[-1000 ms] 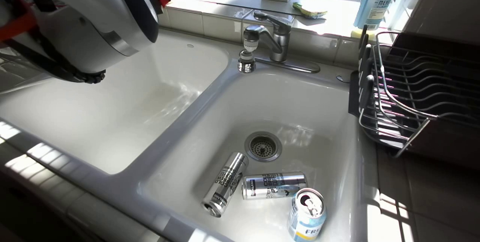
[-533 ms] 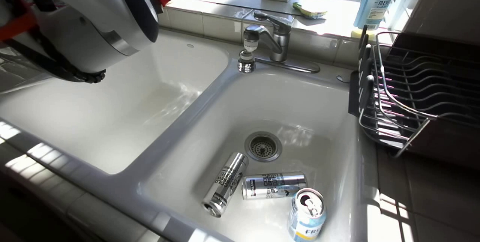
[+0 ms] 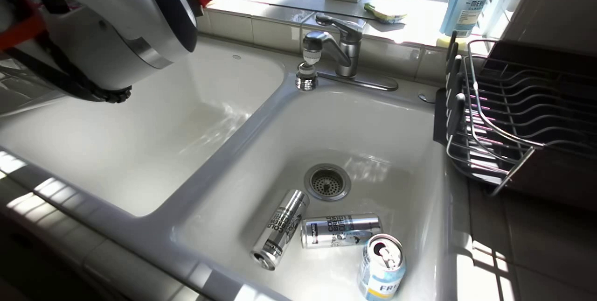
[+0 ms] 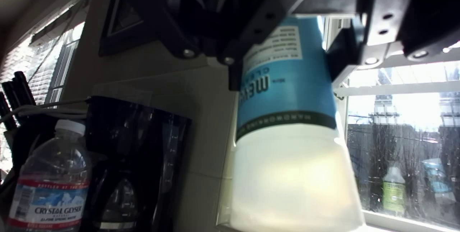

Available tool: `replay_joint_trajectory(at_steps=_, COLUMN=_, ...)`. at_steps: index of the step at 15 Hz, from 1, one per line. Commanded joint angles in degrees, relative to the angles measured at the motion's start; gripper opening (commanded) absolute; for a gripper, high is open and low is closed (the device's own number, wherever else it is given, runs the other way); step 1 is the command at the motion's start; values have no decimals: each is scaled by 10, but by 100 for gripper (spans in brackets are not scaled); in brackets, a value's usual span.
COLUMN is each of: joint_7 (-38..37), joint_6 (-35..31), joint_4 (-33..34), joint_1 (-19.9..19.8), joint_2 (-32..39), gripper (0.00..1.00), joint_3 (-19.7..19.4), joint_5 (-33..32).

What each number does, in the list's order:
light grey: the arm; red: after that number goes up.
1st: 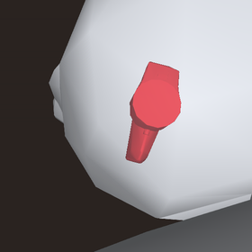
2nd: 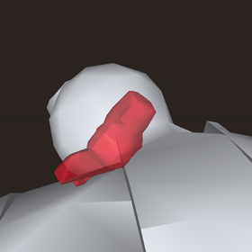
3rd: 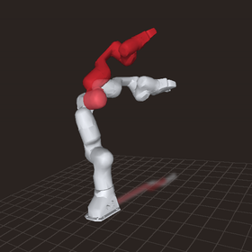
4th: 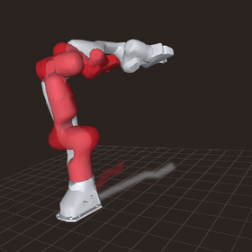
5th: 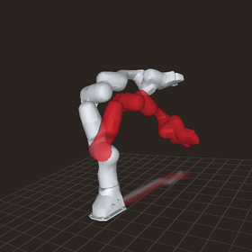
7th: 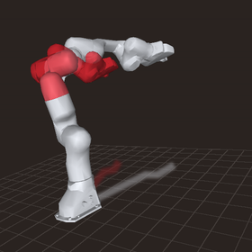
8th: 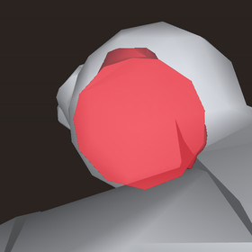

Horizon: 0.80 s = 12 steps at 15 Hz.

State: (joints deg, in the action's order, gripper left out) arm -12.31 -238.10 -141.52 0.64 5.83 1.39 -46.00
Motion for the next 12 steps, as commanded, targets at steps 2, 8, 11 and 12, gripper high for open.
replay_joint_trajectory(at_steps=2, joint_7=-20, joint_6=27, joint_4=-2, joint_1=-3, joint_2=-18, gripper=32, joint_3=5, joint_5=-7)
replay_joint_trajectory(at_steps=8, joint_7=-36, joint_6=61, joint_4=4, joint_1=-2, joint_2=-28, gripper=32, joint_3=7, joint_5=-15)
replay_joint_trajectory(at_steps=11, joint_7=-49, joint_6=90, joint_4=6, joint_1=-1, joint_2=-38, gripper=32, joint_3=9, joint_5=-17)
replay_joint_trajectory(at_steps=12, joint_7=-53, joint_6=106, joint_4=7, joint_1=0, joint_2=-43, gripper=32, joint_3=9, joint_5=-16)
